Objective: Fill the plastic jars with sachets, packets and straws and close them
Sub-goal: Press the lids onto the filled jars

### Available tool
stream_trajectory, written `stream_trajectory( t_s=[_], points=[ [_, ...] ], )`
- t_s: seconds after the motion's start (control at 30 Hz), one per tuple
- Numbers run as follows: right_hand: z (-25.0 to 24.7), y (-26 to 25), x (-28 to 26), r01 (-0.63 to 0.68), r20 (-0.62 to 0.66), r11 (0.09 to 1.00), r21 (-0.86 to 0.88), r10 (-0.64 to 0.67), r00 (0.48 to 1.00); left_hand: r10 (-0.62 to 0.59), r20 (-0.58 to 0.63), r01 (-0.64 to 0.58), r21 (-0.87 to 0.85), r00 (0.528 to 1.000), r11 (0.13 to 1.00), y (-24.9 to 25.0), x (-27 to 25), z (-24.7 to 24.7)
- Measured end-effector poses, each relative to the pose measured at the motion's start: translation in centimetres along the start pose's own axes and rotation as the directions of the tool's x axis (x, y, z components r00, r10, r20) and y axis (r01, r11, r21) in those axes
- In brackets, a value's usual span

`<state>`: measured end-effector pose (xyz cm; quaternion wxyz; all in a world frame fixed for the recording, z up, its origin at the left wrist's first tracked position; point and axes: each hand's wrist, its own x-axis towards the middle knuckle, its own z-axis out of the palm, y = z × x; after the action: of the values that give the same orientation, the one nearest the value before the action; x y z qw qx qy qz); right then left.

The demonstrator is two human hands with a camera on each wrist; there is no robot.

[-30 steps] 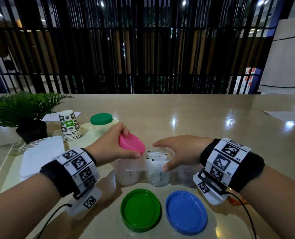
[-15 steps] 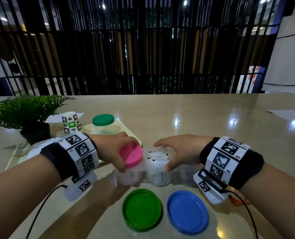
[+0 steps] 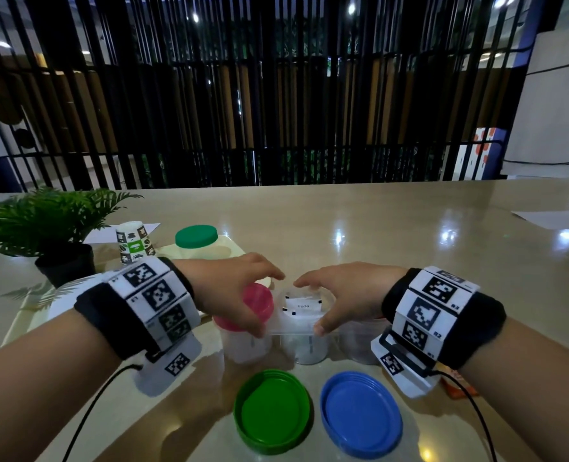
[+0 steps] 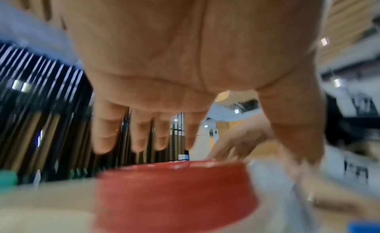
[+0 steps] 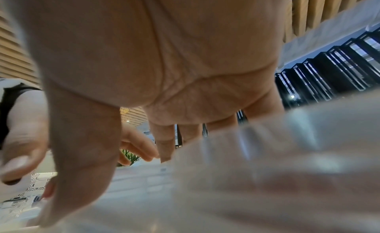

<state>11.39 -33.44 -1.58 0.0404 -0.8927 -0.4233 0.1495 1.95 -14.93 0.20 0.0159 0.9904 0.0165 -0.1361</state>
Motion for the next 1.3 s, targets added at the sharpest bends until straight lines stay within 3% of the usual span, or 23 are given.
stream_trajectory(
  t_s=[0.13, 0.3, 0.43, 0.6, 0.77, 1.0, 1.1, 1.2, 1.23, 1.3],
  points=[
    [0.0, 0.0, -0.1, 0.009, 0.000, 1.000, -0.010, -0.009, 1.000, -0.178, -0.083, 0.188, 0.130, 0.981, 0.974, 0.1, 0.4, 1.5],
    [0.0, 0.0, 0.0, 0.009, -0.002, 1.000, -0.012, -0.009, 1.000, -0.027, 0.002, 0.027, -0.084, 1.000, 0.996, -0.4, 0.0, 0.6],
    [0.1, 0.0, 0.0, 0.009, -0.002, 1.000, -0.007, -0.009, 1.000, -0.174, -0.090, 0.180, 0.064, 0.981, 0.982, 0.2, 0.3, 1.1],
    [0.2, 0.1, 0.1, 0.005, -0.010, 1.000, -0.004, -0.005, 1.000, -0.049, 0.002, 0.049, -0.037, 0.999, 0.998, -0.2, 0.1, 0.3],
    [0.2, 0.0, 0.0, 0.008, -0.004, 1.000, -0.006, -0.008, 1.000, -0.182, -0.037, 0.184, 0.063, 0.983, 0.981, 0.3, 0.9, 1.5],
    [0.0, 0.5, -0.4, 0.015, 0.030, 0.999, 0.034, -0.016, 0.999, -0.173, -0.008, 0.173, 0.052, 0.985, 0.984, 0.0, 1.0, 1.5],
    [-0.3, 2.3, -1.7, -0.031, 0.020, 0.999, 0.031, 0.031, 0.999, -0.109, -0.126, 0.121, 0.094, 0.986, 0.988, 0.2, 0.2, 1.6],
    [-0.5, 4.6, -2.8, -0.082, -0.008, 0.996, 0.026, 0.083, 0.997, 0.031, -0.321, 0.011, 0.128, 0.946, 0.992, 1.4, -2.2, 1.6],
    [-0.4, 5.1, -3.1, -0.092, -0.008, 0.995, 0.041, 0.092, 0.996, 0.076, -0.327, -0.041, 0.115, 0.942, 0.993, 2.2, -3.0, 1.7],
    [-0.1, 5.6, -3.2, -0.094, -0.013, 0.993, 0.074, 0.095, 0.995, 0.164, -0.218, -0.152, 0.067, 0.962, 0.986, 3.7, -4.2, 2.3]
  ],
)
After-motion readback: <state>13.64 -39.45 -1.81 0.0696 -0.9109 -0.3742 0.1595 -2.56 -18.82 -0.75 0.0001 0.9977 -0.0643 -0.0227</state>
